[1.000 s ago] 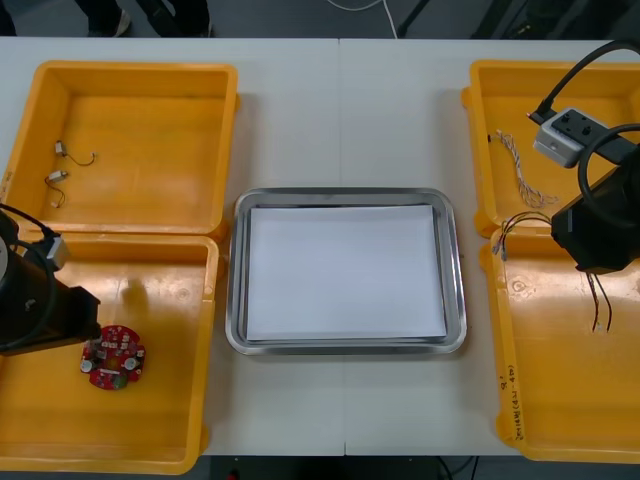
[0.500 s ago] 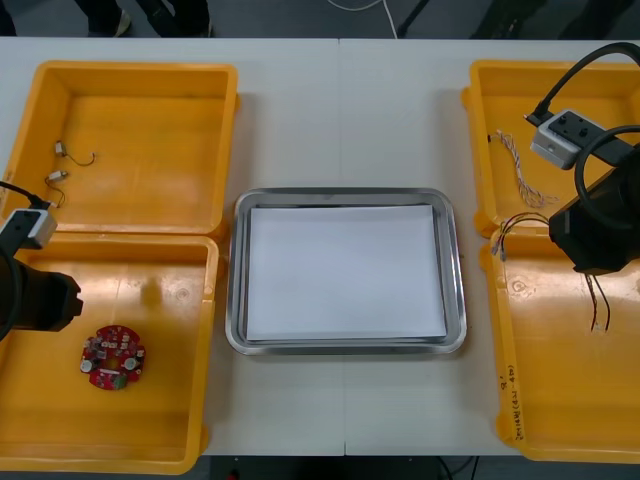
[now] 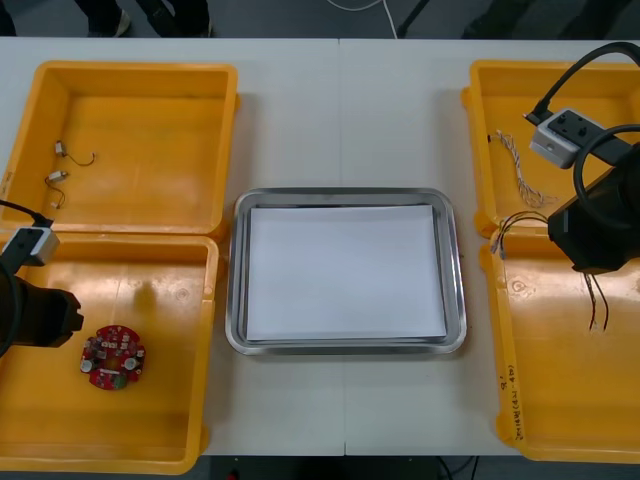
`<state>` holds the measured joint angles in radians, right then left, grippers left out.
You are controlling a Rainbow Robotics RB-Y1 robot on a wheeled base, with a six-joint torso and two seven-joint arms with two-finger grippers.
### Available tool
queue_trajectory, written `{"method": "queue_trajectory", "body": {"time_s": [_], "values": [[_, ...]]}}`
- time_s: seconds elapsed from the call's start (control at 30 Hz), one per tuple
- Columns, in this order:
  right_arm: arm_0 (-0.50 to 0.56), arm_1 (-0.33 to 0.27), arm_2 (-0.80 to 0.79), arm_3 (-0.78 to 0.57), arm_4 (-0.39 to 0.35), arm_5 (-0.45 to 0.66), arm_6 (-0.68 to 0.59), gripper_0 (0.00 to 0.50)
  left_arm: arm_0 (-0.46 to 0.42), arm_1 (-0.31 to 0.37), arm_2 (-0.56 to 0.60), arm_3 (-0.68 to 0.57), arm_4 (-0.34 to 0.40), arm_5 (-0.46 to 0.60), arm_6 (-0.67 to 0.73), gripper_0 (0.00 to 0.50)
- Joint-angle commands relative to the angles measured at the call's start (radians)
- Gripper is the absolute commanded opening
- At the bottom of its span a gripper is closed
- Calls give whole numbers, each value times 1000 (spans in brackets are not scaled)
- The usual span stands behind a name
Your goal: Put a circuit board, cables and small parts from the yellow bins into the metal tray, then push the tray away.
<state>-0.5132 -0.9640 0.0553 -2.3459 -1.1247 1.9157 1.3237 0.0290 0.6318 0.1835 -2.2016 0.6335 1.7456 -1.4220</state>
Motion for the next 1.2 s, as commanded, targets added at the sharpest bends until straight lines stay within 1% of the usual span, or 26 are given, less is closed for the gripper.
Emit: {"method": "queue_trajectory", "body": {"time_s": [0.03, 0.07, 0.17, 0.4, 0.47, 0.6, 0.83, 0.97, 1.03, 1.13, 1.2], "values": [[-33, 16, 12, -29, 5, 4, -6, 0, 66, -53, 42, -6, 8, -34, -196, 500], [-33, 16, 12, -29, 5, 4, -5, 0, 77, -70, 53, -6, 5, -44, -216, 500], [-33, 16, 12, -29, 11, 4, -11, 0, 98, -93, 56, -4, -2, -74, -239, 500], [-33, 16, 12, -29, 16, 4, -12, 0, 129, -109, 56, -4, 3, -95, -259, 500], [-33, 16, 12, -29, 17, 4, -11, 0, 141, -119, 56, -4, 6, -117, -267, 500], [-33, 16, 12, -29, 17, 4, -12, 0, 147, -124, 53, -17, 9, -109, -282, 500], [-33, 16, 12, -29, 17, 4, -12, 0, 203, -127, 13, -89, 14, -107, -288, 500], [-33, 16, 12, -29, 19, 4, -12, 0, 223, -127, -15, -118, 2, -107, -285, 500], [-33, 16, 12, -29, 20, 4, -12, 0, 226, -136, -22, -124, -2, -109, -284, 500], [-33, 16, 12, -29, 19, 4, -11, 0, 238, -173, -22, -135, -12, -115, -291, 500], [-33, 16, 12, -29, 20, 4, -12, 0, 247, -195, -29, -144, -34, -120, -296, 500]]}}
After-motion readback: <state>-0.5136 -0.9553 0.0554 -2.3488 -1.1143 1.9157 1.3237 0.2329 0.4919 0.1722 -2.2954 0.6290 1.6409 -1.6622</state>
